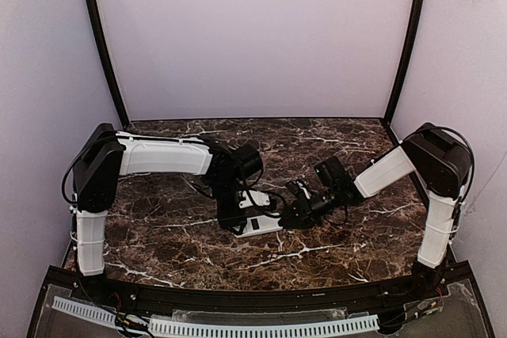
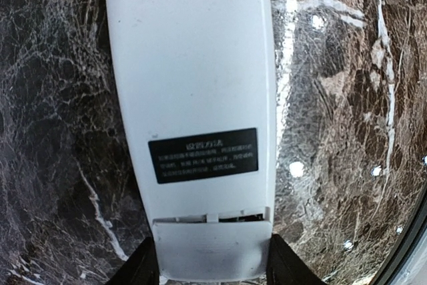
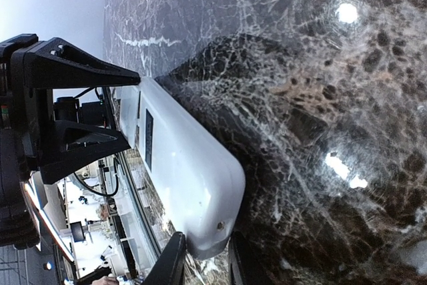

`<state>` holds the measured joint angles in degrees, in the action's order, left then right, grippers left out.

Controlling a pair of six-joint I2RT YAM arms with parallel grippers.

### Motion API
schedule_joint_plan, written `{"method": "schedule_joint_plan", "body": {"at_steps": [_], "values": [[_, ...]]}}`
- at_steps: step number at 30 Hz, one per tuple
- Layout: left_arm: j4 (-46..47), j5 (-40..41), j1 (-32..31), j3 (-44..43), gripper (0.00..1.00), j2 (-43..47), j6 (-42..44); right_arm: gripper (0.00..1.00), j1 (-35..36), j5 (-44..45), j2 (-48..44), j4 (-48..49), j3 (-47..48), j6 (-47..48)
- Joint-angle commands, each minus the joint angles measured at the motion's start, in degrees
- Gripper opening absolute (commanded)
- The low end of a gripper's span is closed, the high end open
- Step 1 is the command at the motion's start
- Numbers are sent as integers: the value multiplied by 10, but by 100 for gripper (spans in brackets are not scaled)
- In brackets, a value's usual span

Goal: Load the batteries into the remote control

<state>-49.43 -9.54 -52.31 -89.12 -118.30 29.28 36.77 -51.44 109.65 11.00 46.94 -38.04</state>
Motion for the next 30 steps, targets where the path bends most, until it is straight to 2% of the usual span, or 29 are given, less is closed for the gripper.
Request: {"method": "schedule_joint_plan", "body": {"at_steps": [1,17,30], "values": [[-10,12,-5,-11,51,-12,-9,22,7,-11,2,26,-8,-5],[-38,28,-11,-31,50,-36,-16,19,12,-16,0,40,-17,-17],[-37,27,-13,-42,55,-57,-32,19,14,-17,-2,47,-19,-23]]}}
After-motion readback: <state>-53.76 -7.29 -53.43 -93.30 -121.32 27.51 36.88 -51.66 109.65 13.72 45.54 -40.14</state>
